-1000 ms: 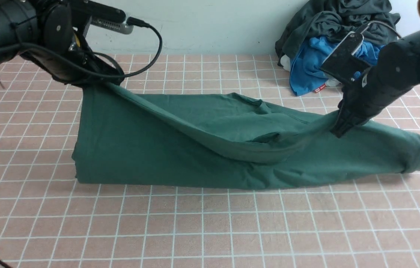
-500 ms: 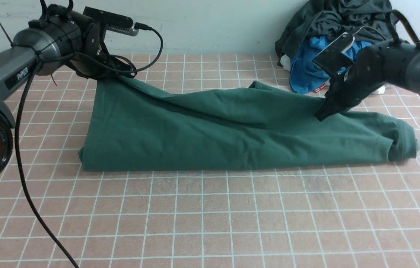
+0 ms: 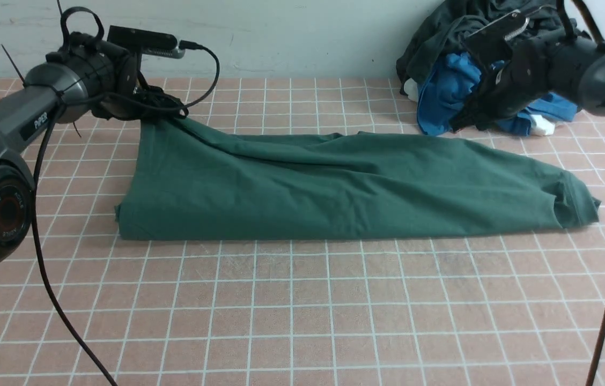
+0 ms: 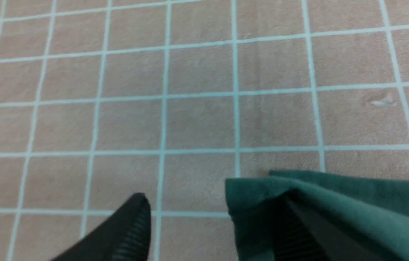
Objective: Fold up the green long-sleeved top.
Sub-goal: Use both arms to drag the lower edge of the fabric forward and fold it over the upper edge, then use the right arm to clamp the right edge of the fabric
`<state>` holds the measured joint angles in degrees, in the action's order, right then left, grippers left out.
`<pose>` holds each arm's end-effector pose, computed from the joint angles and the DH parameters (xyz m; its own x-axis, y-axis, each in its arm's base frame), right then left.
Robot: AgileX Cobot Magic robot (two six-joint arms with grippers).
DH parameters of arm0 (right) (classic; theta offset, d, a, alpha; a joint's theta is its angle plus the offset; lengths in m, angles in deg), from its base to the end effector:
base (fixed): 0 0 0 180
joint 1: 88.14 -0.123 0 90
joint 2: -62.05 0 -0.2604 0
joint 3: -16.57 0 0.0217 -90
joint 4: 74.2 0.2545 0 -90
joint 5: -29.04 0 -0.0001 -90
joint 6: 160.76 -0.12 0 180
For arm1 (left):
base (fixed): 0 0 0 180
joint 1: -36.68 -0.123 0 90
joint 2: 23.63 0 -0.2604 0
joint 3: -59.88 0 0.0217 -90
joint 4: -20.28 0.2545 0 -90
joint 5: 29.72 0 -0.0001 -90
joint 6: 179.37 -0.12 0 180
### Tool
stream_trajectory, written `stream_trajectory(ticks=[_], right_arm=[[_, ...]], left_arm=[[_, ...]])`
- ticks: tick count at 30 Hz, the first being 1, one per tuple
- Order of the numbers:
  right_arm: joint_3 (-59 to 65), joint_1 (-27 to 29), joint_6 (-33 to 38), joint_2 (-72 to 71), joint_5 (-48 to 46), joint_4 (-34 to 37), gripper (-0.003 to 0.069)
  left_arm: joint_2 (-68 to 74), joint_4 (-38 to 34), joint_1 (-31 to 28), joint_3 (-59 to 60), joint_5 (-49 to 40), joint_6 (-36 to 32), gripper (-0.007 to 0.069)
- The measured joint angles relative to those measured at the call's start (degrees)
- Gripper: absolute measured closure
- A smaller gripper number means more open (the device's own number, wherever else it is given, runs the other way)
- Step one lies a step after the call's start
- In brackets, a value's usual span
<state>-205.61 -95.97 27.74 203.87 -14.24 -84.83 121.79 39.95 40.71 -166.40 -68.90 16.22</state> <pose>0.5289 0.0574 0.1683 -0.7372 -0.3821 -0.5572 -0.2765 0.9231 -0.2672 0.5500 -0.0131 0.1665 -0.7252 0.0493 -0.6868 -0.0783 0.9851 0.1534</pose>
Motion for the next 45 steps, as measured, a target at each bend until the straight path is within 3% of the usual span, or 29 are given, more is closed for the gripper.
stream_trajectory(ticks=[4,5,9,13,17,19,23,28,33,37,42,45], right_arm=[[-4.4,-0.94,5.82,-0.98,-5.72,12.16,0.0428],[-5.16,-1.38,11.38,-1.05,-7.65,19.73,0.0471],[-5.72,-3.18,33.25,1.9,-10.72,38.88,0.061],[-5.72,-4.1,45.55,7.69,-10.08,48.28,0.0664],[-5.72,-4.09,49.97,12.77,-3.09,51.65,0.0671],[-5.72,-4.03,48.56,13.76,3.17,52.59,0.0671],[-5.72,-3.42,37.78,14.83,14.45,49.5,0.0671],[-5.61,-1.25,31.84,13.54,15.52,46.07,0.0664],[-5.55,0.48,30.9,4.45,4.71,41.84,0.0652],[-5.68,2.96,26.98,-4.75,-6.76,31.28,0.0622],[-5.87,7.93,11.02,-11.04,-22.35,16.51,0.0507],[-3.67,11.8,1.11,-10.39,-26.98,15.23,0.0369]], left_arm=[[-0.76,-2.6,0.0,-7.37,-13.61,-3.53,0.0146],[-1.01,-4.32,0.0,-9.21,-17.97,-6.13,0.0146],[-1.5,-8.67,-0.07,-11.37,-24.1,-14.36,0.0175],[-1.32,-9.99,-0.07,-11.34,-25.61,-16.26,0.0208],[-1.32,-10.54,-0.07,-11.34,-26.62,-16.92,0.0216],[-1.32,-11.42,-0.07,-11.34,-26.79,-17.48,0.0216],[-1.32,-12.72,-0.07,-11.34,-26.86,-17.54,0.0216],[-1.32,-12.83,-0.07,-11.34,-27.04,-17.54,0.0216],[-1.32,-13.99,-0.07,-11.34,-31.22,-20.84,0.0221],[-2.9,-20.26,-0.5,-9.52,-31.6,-23.53,0.0253],[-8.22,-28.44,-0.62,-3.39,-31.6,-26.75,0.0316],[-13.89,-34.2,-0.17,3.47,-31.54,-30.25,0.0357]])
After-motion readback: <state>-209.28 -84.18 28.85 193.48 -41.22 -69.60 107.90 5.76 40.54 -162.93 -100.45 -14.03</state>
